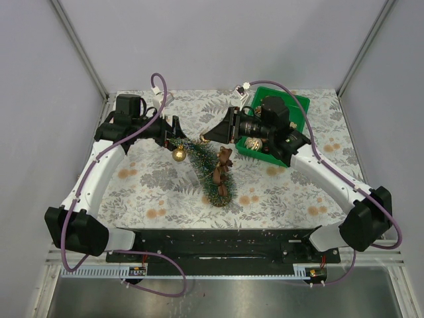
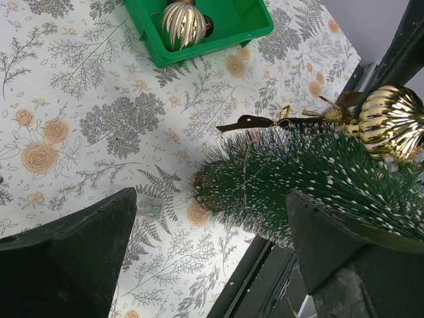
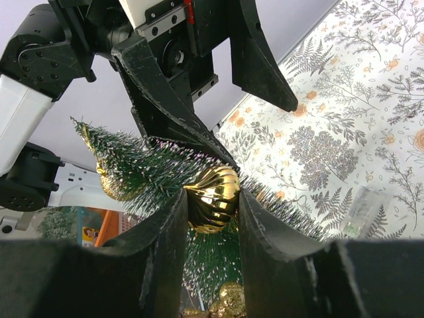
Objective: Decorate the small christmas tree
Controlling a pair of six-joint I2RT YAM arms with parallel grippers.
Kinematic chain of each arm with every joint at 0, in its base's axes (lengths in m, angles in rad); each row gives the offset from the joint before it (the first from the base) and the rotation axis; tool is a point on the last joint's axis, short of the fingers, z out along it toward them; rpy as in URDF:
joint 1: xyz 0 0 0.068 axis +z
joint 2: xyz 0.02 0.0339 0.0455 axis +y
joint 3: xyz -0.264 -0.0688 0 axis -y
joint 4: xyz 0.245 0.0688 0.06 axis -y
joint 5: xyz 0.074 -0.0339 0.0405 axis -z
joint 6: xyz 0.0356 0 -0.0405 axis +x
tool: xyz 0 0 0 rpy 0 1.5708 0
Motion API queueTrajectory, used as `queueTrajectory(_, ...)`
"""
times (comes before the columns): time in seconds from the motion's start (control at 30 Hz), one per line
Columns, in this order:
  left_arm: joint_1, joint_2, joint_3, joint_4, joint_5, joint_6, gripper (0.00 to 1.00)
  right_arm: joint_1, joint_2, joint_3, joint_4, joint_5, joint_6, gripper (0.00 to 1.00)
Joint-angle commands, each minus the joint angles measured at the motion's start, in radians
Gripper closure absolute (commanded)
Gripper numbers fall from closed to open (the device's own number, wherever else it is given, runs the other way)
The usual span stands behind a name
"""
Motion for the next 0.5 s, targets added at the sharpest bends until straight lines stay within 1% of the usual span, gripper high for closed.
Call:
queueTrajectory(0.0,-0.007,0.003,0.047,0.023,-0.012,-0.002,0.01,0.007,-0.038,-0.004,0.042,0.018,-0.008,0.9)
queueTrajectory(0.2,-0.007,0.001,0.042,0.025,-0.017,-0.002,0.01,0.007,-0.067,0.003,0.081,0.001,0.029,0.9)
queueTrajectory(0.47,-0.007,-0.006,0.047,0.013,-0.018,-0.002,0.01,0.005,-0.089,-0.053,0.277,-0.062,0.201,0.91)
